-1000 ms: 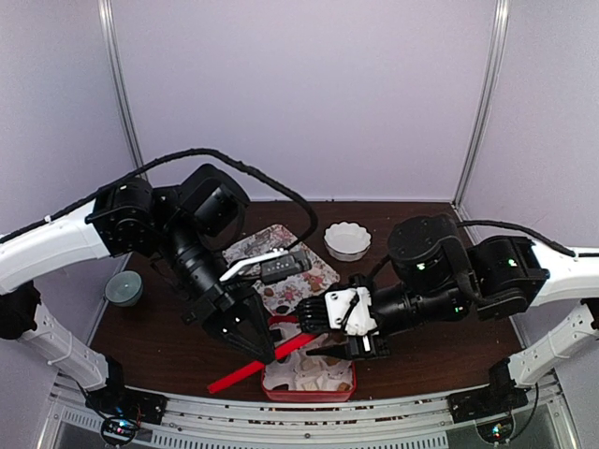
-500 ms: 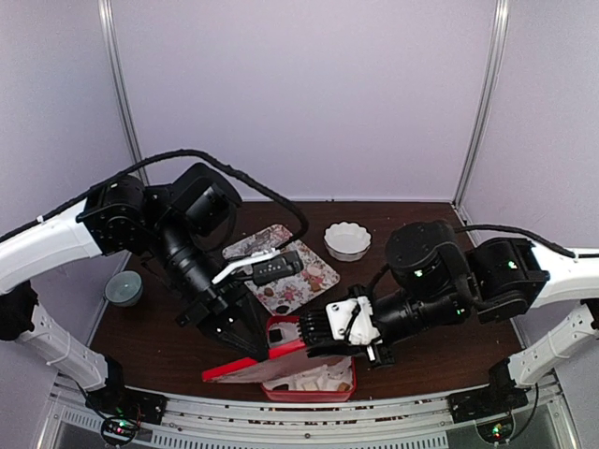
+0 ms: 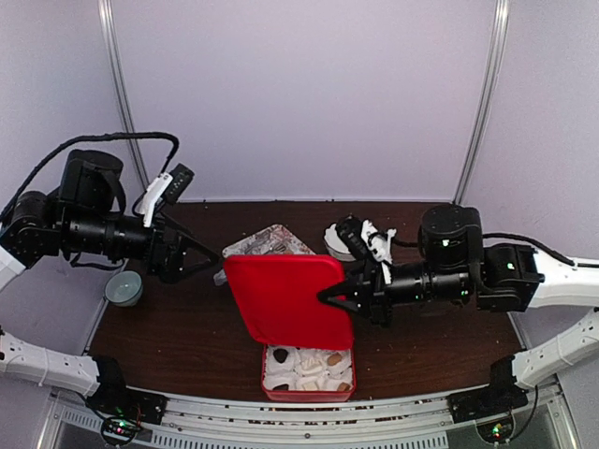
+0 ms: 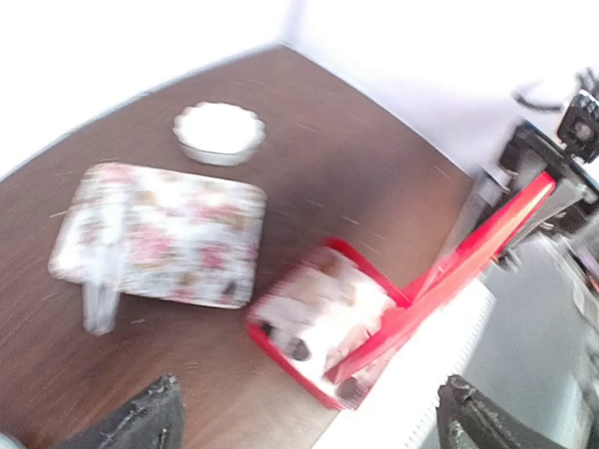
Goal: Pack the chocolate
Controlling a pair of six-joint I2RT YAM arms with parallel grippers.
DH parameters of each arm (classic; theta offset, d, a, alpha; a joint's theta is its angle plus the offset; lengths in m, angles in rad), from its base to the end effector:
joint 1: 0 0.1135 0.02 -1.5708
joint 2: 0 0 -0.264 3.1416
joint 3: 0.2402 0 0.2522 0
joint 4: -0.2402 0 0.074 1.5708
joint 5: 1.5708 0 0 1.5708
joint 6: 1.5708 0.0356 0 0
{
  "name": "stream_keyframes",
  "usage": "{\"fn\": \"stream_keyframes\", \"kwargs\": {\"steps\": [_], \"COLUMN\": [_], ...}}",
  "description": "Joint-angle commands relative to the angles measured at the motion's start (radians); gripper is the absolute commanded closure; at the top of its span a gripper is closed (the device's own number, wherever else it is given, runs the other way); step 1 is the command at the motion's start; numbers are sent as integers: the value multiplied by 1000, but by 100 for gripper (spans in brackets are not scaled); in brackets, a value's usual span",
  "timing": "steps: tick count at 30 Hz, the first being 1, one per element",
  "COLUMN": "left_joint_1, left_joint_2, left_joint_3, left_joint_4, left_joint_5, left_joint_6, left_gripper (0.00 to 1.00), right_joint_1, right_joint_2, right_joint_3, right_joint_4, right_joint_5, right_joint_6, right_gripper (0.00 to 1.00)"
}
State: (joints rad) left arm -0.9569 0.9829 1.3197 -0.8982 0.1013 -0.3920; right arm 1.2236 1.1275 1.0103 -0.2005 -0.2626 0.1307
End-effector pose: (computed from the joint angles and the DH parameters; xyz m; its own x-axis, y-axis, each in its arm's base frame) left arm 0.0993 -0.1472 0.4125 -0.6129 0.2100 -0.7617 0.6800 0.6312 -0.3731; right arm 0.0798 0.2476 0.3491 -0.2347 -0.2786 -0.9313 -0.9697 0.1342 0.2042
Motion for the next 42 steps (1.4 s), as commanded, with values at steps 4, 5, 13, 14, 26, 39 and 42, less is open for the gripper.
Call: {"fn": "stream_keyframes", "kwargs": {"steps": [4, 5, 13, 14, 26, 39, 42], "left_joint_1": [17, 17, 17, 17, 0, -34, -56], "left_joint_2": [-88, -91, -43, -44, 0, 165, 243], "left_joint_3": [-185, -211, -293, -319, -553, -678, -653], "left_joint_4": [156, 162, 133, 158, 312, 560, 596], "left_joint_5": [-343, -342, -208, -177, -14, 122, 147], "left_joint_6": [-296, -307, -311, -311, -409, -458, -443], "left_gripper": [2, 2, 2, 2, 18, 31, 37], "right_joint_1": [-199, -218, -249, -249, -229, -291, -304], "right_joint_2": [14, 26, 145, 165, 274, 275, 275], "right_joint_3": [-132, -150, -292, -310, -389, -436, -449], "right_joint_4": [394, 431, 687, 731, 725, 671, 661], "right_joint_5": [-62, -80, -290, -316, -423, -479, -489], "right_joint_6": [673, 739, 1137, 1169, 1196, 1142, 1131], "right_gripper": [96, 96, 96, 96, 93, 92, 92]}}
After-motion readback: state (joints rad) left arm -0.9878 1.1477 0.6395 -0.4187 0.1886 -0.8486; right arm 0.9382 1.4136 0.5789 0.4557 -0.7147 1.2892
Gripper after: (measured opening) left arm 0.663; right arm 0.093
